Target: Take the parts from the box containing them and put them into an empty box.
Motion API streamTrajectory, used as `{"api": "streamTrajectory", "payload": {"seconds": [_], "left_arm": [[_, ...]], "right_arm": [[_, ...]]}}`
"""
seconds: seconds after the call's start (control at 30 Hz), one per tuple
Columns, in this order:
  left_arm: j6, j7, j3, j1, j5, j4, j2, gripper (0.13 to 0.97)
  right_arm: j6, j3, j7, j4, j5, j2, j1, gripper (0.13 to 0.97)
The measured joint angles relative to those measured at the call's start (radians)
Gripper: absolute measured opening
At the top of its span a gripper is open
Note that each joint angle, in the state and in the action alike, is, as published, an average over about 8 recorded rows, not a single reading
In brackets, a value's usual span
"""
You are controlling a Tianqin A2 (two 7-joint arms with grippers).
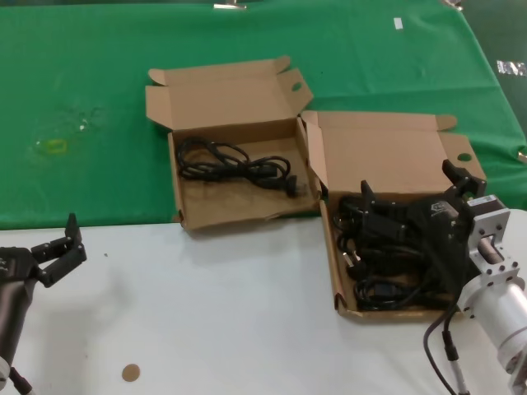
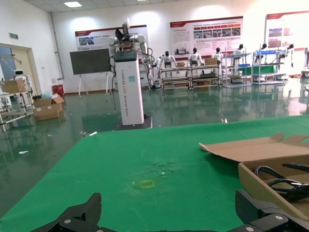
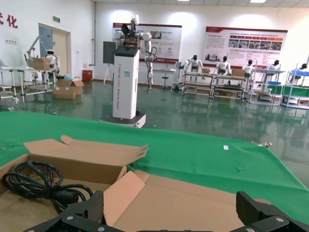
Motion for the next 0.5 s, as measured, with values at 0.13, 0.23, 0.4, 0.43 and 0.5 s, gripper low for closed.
{"api": "streamTrajectory", "payload": {"seconds": [0.13, 0.23, 0.4, 0.43, 0.5], "left_arm": [[0.0, 0.0, 0.0, 0.0, 0.0, 0.0, 0.0, 0.966], [0.0, 0.0, 0.0, 0.0, 0.0, 0.0, 0.0, 0.966], [0.0, 0.0, 0.0, 0.0, 0.0, 0.0, 0.0, 0.966], [0.0, 0.0, 0.0, 0.0, 0.0, 0.0, 0.0, 0.966], [0.0, 0.0, 0.0, 0.0, 0.0, 0.0, 0.0, 0.966]], "right_arm": [[0.0, 0.0, 0.0, 0.0, 0.0, 0.0, 0.0, 0.966], [0.0, 0.0, 0.0, 0.0, 0.0, 0.0, 0.0, 0.966], [0.0, 0.0, 0.0, 0.0, 0.0, 0.0, 0.0, 0.966], [0.0, 0.0, 0.0, 0.0, 0.0, 0.0, 0.0, 0.966], [0.0, 0.0, 0.0, 0.0, 0.0, 0.0, 0.0, 0.966]]}}
